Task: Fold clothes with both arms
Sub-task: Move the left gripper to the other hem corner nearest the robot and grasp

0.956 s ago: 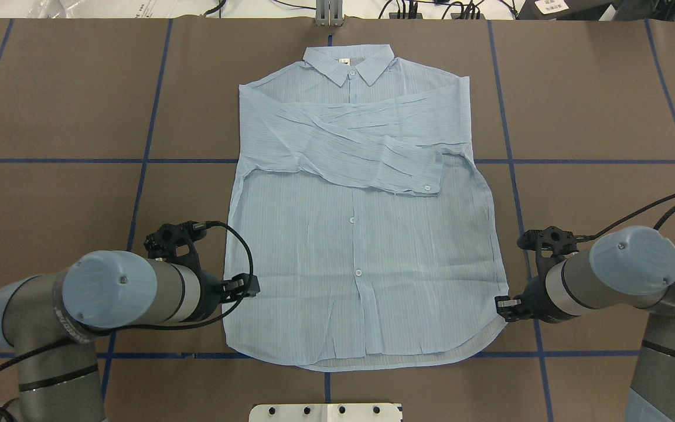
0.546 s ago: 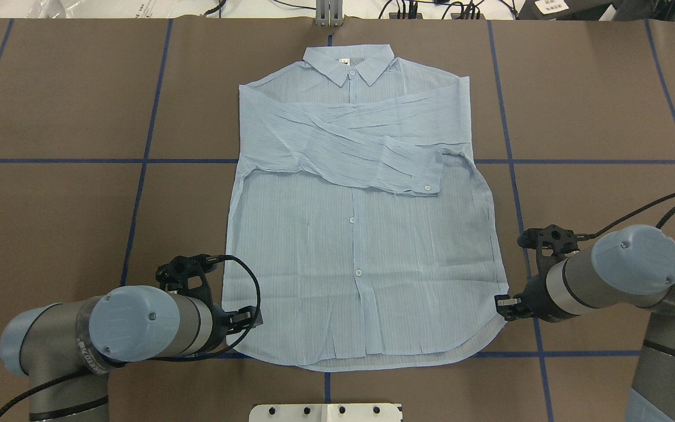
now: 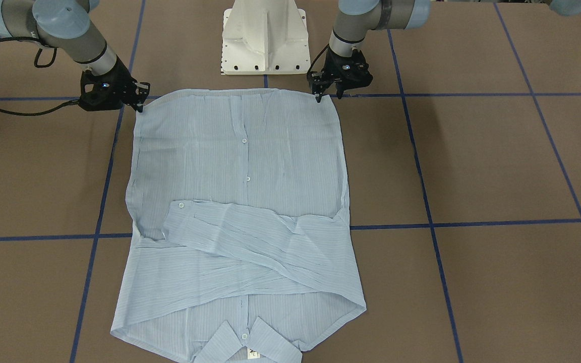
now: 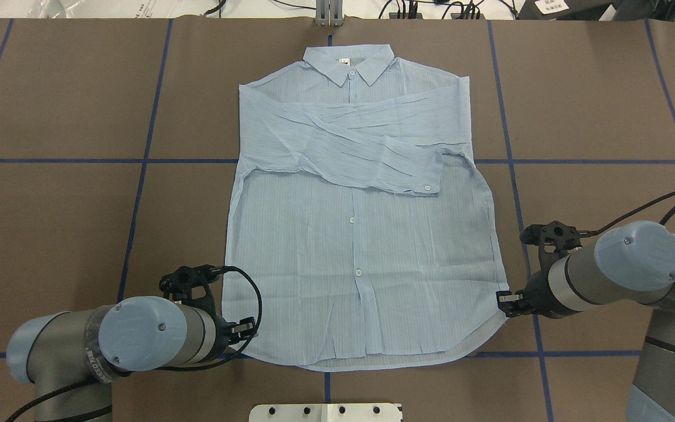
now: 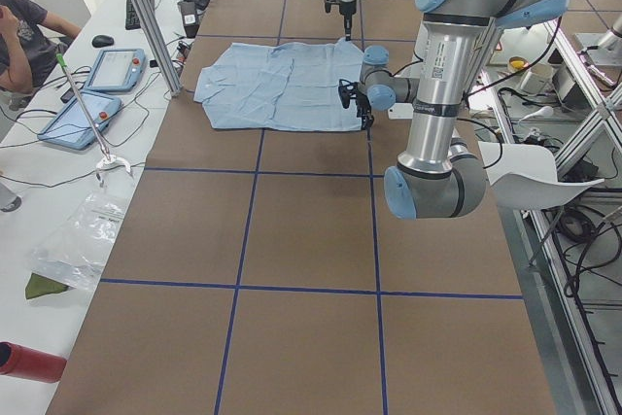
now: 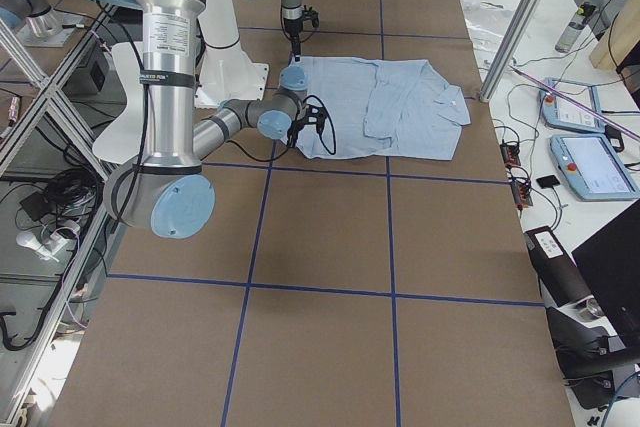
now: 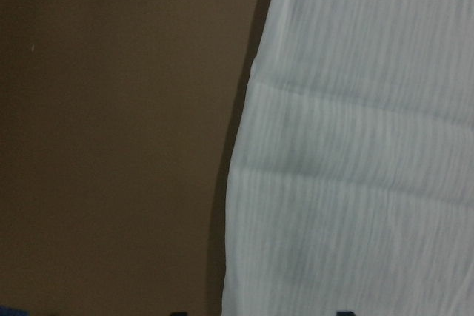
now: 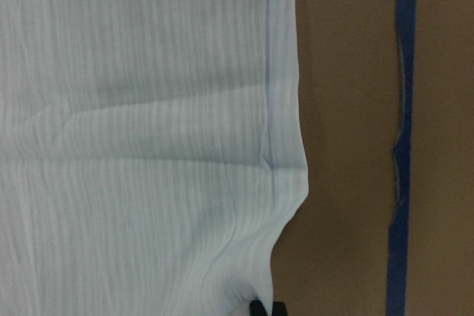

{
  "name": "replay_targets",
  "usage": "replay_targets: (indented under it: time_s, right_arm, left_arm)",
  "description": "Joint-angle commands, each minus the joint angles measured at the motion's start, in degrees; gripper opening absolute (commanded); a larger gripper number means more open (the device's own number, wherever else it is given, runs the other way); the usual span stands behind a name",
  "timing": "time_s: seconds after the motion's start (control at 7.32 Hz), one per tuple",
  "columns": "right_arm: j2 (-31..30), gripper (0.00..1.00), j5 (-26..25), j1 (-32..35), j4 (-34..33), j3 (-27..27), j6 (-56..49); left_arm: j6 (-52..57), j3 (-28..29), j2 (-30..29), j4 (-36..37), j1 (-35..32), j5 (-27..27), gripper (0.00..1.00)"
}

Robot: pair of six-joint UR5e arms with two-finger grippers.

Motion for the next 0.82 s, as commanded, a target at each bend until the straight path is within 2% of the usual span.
replay_targets:
  time_s: [0.0, 0.68]
  right_arm:
    - [-0.08, 0.0, -0.01, 0.08, -0.1, -0.16, 0.0]
    - [-0.16, 0.0, -0.02, 0.16, -0.1, -0.34, 0.0]
  left_arm:
    - [0.57, 0.36, -0.02, 0.04, 0.72, 0.28, 0.6]
    - [0.75, 1.33, -0.11, 0.04, 0.99, 0.37, 0.43]
